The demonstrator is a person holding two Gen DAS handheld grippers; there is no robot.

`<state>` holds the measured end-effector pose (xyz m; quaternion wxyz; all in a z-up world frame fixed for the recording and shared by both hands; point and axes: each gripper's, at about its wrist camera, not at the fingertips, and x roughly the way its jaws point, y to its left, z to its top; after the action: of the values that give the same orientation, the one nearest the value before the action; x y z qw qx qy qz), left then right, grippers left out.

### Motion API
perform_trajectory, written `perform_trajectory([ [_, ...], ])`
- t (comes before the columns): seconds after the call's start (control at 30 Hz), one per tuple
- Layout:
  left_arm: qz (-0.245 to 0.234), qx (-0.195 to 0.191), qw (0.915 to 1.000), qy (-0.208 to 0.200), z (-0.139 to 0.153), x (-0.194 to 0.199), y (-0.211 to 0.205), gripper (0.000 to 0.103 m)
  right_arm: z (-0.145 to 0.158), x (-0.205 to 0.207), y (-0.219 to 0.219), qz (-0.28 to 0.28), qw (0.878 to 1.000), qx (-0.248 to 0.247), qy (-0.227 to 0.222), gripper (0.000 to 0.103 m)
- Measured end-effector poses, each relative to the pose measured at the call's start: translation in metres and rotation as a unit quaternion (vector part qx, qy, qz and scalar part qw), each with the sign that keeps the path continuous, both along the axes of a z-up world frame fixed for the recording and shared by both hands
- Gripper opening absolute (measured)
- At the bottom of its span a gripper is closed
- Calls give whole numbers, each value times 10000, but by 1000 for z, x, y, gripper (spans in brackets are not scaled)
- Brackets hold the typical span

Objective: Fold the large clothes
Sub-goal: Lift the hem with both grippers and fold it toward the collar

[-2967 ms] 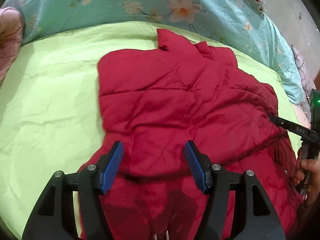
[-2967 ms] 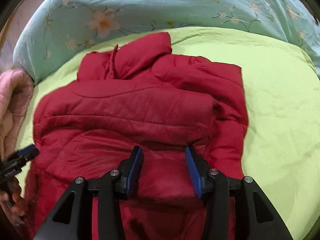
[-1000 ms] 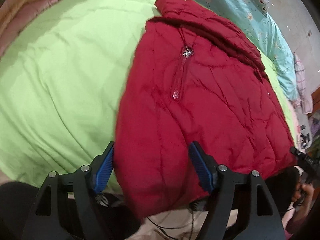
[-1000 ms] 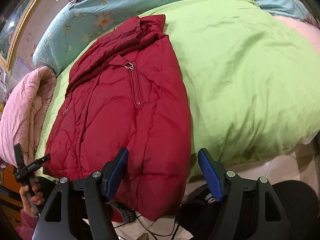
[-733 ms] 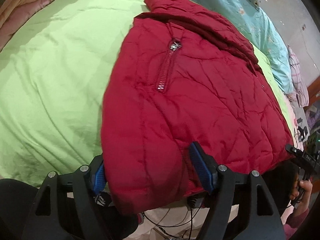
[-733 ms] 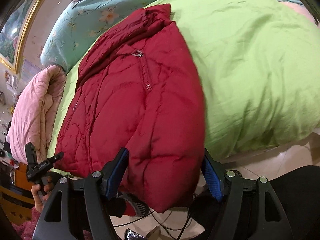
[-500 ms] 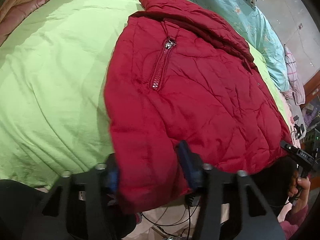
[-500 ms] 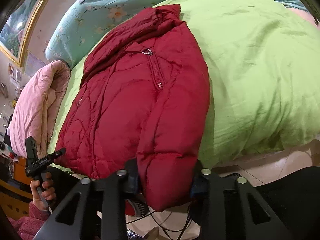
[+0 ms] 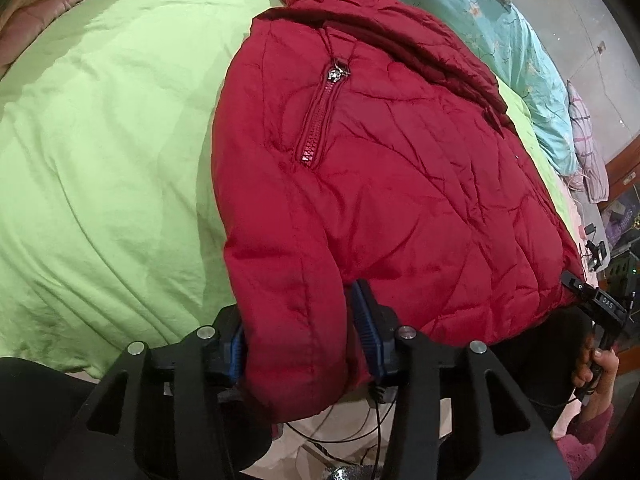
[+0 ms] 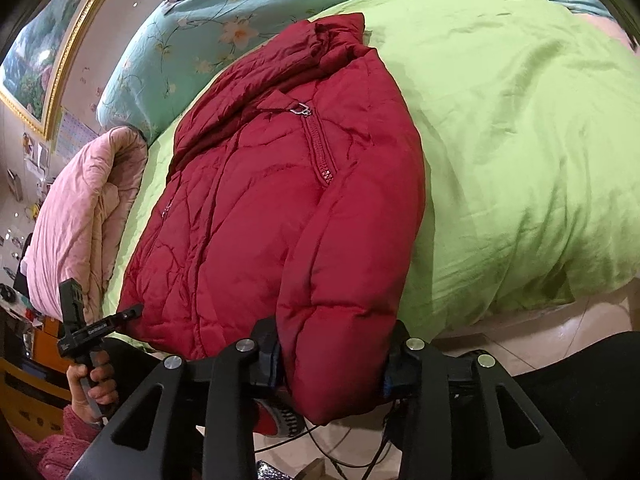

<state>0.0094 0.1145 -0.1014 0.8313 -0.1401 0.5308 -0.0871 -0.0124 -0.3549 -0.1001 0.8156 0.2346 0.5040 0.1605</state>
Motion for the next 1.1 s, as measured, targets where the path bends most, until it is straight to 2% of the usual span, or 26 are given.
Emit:
perform_trajectory([
  [0.07,-23,0,10000,-21,0,0,-1,43,-1,-1,2,3,10000,-57,-5,38],
  [0.13,-43,14,9999,-102,3,-2,-2,28,0,-1,5,50,9999,-140,-33,32],
  [0.17,-73,-21,9998,-162,5,-3,-3,26,1,-2,5,53,9999,-143,-60,27],
  [0.23,-99,-24,9996,-248,10,-5,-3,22,5,-2,5,67,9999,-102,-115,23],
  [0.47,-136,-54,9985,-523,29,-6,-2,17,20,0,7,109,9992,-199,-327,18],
  [0.7,-80,-173,9918,-1265,81,10,-4,16,62,9,-2,31,9946,367,-972,18],
  [0.87,36,-269,9836,-1783,115,37,-5,16,89,29,-2,-52,9883,515,-1434,17],
  [1.1,224,-311,9760,-2142,146,84,1,16,118,70,-3,-343,9775,657,-1977,17],
])
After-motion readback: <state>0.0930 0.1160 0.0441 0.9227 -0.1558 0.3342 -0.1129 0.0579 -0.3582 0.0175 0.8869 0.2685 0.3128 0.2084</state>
